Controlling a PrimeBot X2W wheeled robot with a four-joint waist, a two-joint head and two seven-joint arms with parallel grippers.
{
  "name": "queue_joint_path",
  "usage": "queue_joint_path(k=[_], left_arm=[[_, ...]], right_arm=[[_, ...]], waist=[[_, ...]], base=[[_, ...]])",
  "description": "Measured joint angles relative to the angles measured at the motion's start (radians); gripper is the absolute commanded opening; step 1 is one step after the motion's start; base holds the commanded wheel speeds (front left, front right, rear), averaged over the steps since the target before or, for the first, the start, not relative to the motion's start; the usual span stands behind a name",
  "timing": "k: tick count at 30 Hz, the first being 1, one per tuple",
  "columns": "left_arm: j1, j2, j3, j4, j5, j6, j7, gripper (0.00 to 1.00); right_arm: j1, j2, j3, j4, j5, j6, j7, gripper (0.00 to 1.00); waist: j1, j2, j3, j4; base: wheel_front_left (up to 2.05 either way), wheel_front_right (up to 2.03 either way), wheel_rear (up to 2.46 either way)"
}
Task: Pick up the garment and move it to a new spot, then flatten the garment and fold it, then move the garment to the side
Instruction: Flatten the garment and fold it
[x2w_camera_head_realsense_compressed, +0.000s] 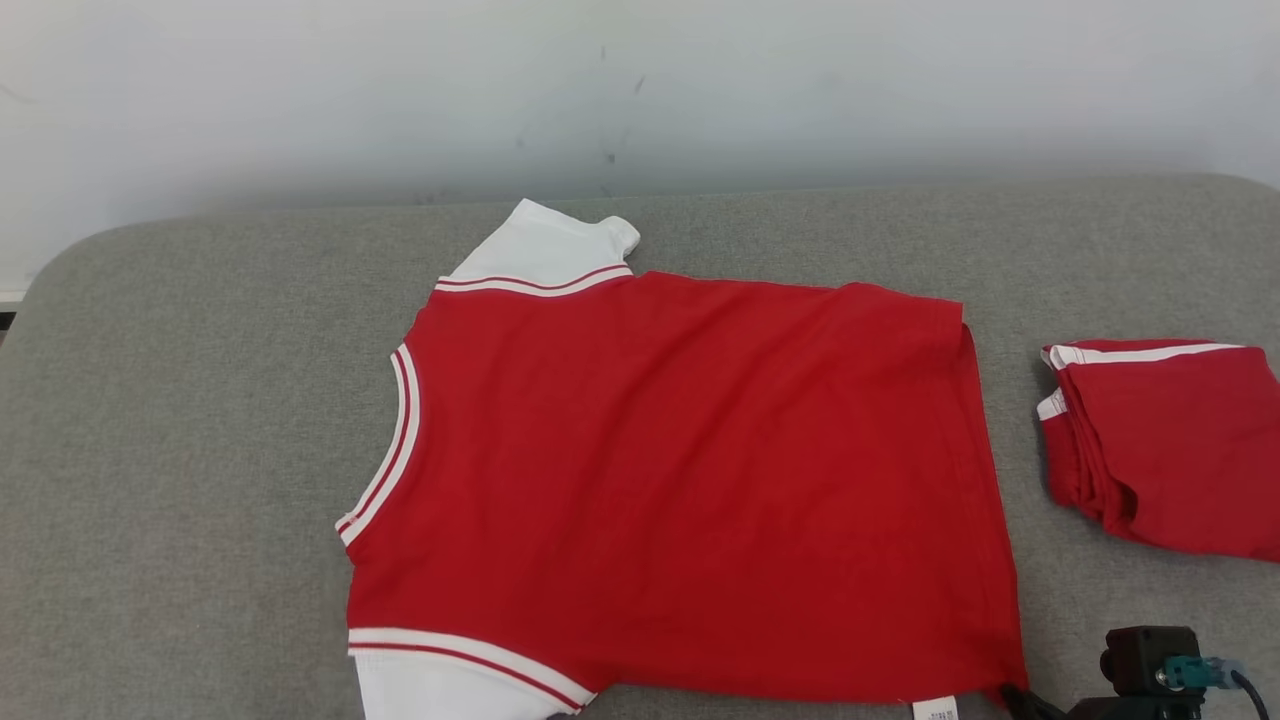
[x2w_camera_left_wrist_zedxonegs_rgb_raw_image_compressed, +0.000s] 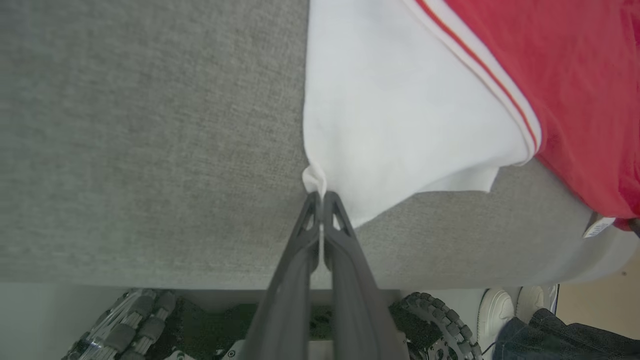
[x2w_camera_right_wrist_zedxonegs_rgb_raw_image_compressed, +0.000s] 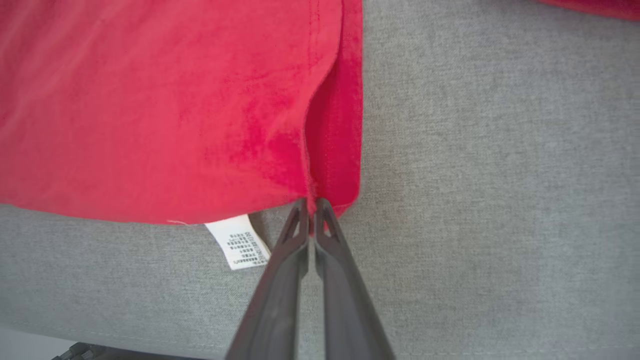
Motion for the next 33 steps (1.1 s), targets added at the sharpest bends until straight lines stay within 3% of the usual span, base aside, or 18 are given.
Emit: queue_joint_path(k=[12, 21, 27, 33], left_arm=[[0.144, 0.041, 0.022, -0.155, -0.069, 0.002, 0.114, 0.00], [0.266, 0.053, 0.079, -0.293, -0.114, 0.033, 0.140, 0.00], [0.247, 0.051, 0.085, -0.401, -0.140, 0.017, 0.138, 0.00], [0.055, 0.042, 0.067, -0.425, -0.148, 0.009, 0.147, 0.00]], right_arm=[[0.067, -0.014, -0.051, -0.074, 0.026, -0.009, 0.036, 0.00], [0.135, -0.042, -0.096, -0.159, 0.027, -0.016, 0.063, 0.00], [0.128, -0.051, -0.103, -0.219, 0.027, -0.016, 0.061, 0.00], [0.122, -0.055, -0.102, -0.244, 0.027, -0.016, 0.062, 0.00]], waist=[[0.0000, 0.0000, 0.006, 0.013], [0.0000, 0.0000, 0.003, 0.031], [-0.0001, 0.0000, 0.001, 0.031], [0.0000, 0.0000, 0.001, 0.032]], base=[[0.00, 0.00, 0.00], [0.00, 0.00, 0.00], [0.00, 0.00, 0.00], [0.00, 0.00, 0.00]])
